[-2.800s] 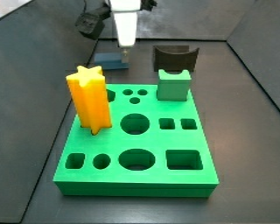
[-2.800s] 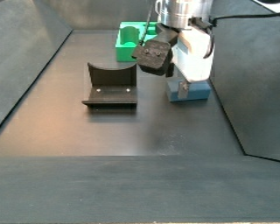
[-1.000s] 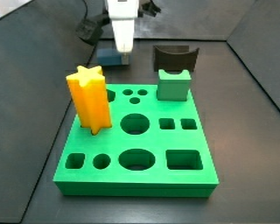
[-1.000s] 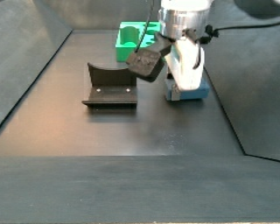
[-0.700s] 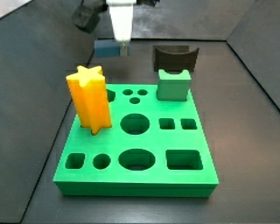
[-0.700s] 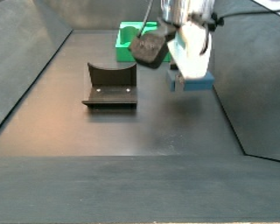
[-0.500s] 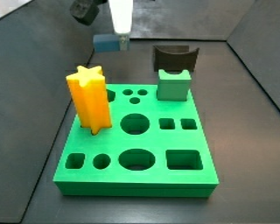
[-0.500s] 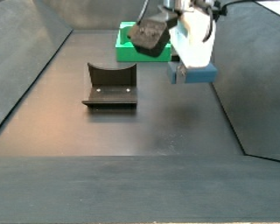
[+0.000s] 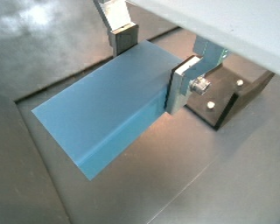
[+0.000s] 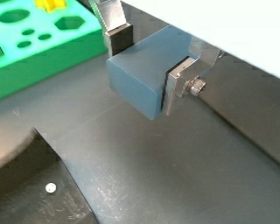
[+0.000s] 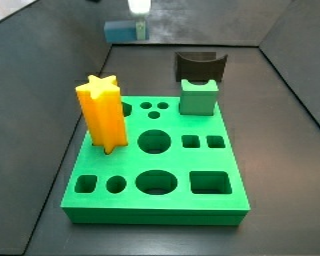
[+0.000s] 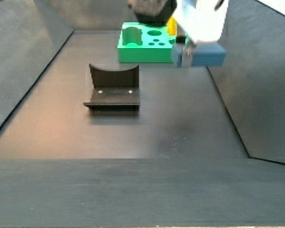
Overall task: Pick up the rectangle object. Move up. Place the rectangle object on the fixture. Regrasp the rectangle object. Move to above the board. Insert the rectangle object.
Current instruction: Place the rectangle object on the fixture.
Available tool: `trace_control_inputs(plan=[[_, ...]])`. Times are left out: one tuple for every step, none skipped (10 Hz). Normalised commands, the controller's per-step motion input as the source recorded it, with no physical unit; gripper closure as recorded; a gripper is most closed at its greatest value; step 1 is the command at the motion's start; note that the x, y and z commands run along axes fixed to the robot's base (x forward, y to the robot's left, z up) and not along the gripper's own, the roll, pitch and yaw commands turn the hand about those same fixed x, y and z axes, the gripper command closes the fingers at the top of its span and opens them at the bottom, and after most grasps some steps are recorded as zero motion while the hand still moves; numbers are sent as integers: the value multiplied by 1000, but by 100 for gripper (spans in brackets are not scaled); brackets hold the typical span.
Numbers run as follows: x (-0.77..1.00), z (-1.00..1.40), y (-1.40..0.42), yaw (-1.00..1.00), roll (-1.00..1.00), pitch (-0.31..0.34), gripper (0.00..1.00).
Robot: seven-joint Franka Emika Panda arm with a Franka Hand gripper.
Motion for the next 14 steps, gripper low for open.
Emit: trace_control_inputs(plan=[[-26,985,18,-25,57,43,100],[-23,826,18,-21,61,50,100],[-15,666,17,-15,63,56,100],[-7,505,17,-10,65,65,100],[-1,288,15,1,64,84,100],[1000,-265,-117,1000,-13,-57,100],[1000,-359,-114,1000,-14,-56,100],[1000,-294,-82,1000,-16,-58,100],[1000,-229,-63,1000,-18,-58,100],[993,-136,-53,1000,-22,-55,100],[820,-101,-35,1000,-26,-56,100],[695,-79,-24,1000,-29,-57,100],[611,-62,-18,1000,-32,-58,100],[440,-43,-16,1000,-38,-58,100]])
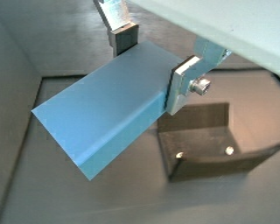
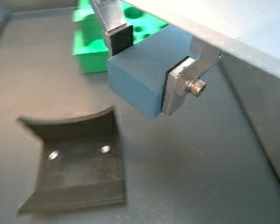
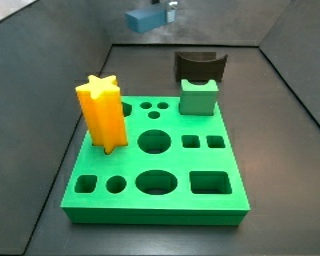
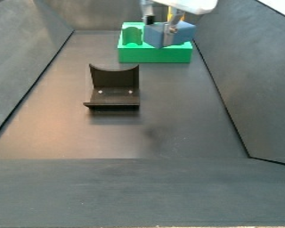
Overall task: Pick up the rectangle object. Move up. Place the rectangle object on the fixture. Regrasp the rectangle object. Move to above the board. Insert the rectangle object.
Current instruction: Place the rectangle object on the fixture.
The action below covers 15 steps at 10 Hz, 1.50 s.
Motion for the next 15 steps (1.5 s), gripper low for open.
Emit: trace_control_inputs(plan=[[315,-37,-12,1000,-42,-57,100],[154,-30,-10,1000,-49,-56,100],[81,-23,-8,1000,-53,-56,100],[26,1,-11,1000,-60,-63,100],[23,-3,-11,1000,-68,-70,100],[22,-4,-11,1000,-77,-78,100],[1000,380,460,1000,-999,133,100],[1000,369,464,873,-1000,148,100],[1000,256,364,742,-1000,200,100],[943,153,243,675,-1000,226,100],[877,78,167,605,-1000,252,100],[814,42,120,528,-1000,280,100],[725,18,86,424,-1000,320,100],[655,7,74,343,-1000,353,100],[589,-4,65,254,-1000,383,100]])
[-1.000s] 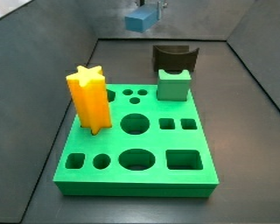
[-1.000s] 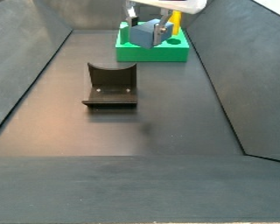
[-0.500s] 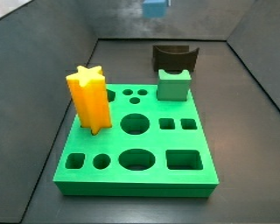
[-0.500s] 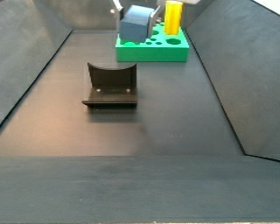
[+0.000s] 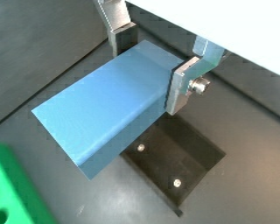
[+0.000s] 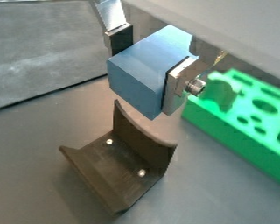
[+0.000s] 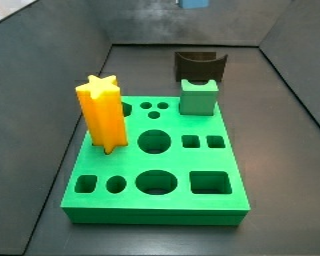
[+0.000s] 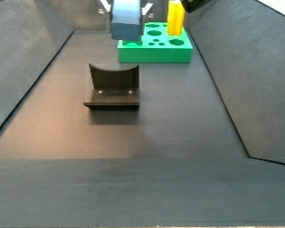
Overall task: Pick up the rectangle object. Move up. Place the rectangle object on the fixture. Regrasp the rectangle object. Move to above the board. Insert the rectangle object.
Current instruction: Place the rectangle object on the fixture.
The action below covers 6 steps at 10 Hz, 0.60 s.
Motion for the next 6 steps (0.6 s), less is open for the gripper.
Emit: trace_control_inputs(plan=[[524,-11,62,141,-907,377,100],[443,-11,56,4,-713,326,100],[384,-13,57,-63,-560,283,100],[310,-12,55,-112,-347,224,100],[270,-10,42,-120,-264,198,100],[178,-6,36,-121,-191,141,100]])
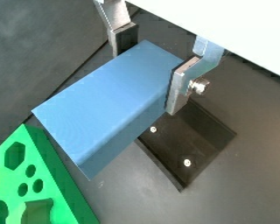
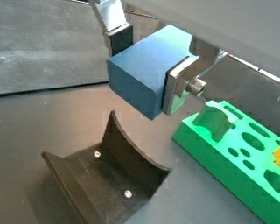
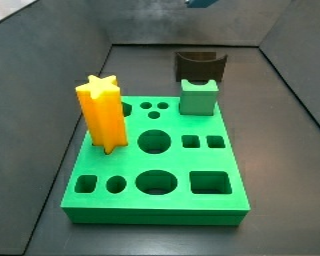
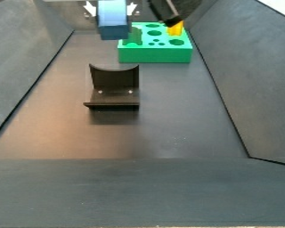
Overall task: Pick up the rectangle object. Move up. Place the rectangle object on the fixture. Regrasp the rectangle object. Move to above the board. Insert the rectangle object.
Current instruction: Place the rectangle object on the fixture.
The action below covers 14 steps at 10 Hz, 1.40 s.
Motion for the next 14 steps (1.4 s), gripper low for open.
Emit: trace_control_inputs(plan=[[121,-1000,63,-168,-1000,104,100],[105,-1000,68,-169,-1000,78,100],[113,-1000,76,-179,-1000,78,100],[129,-1000,80,-188,-1000,98,100],[138,-1000,87,-199,-1000,102,100],[148,-1000,94,-199,-868,78,100],[154,-1000,98,-189,-759,61,100],[165,-1000,105,-167,-540,40,100],[177,-1000,112,-151,-375,29,100],[188,-1000,110,-128,-237,16,100],[191,-1000,115,-119,-204,12,100],[166,-832,105,-102,-180,6,100],[137,-605,84,-86,-162,3,100],[113,-451,71,-79,-145,5,100]])
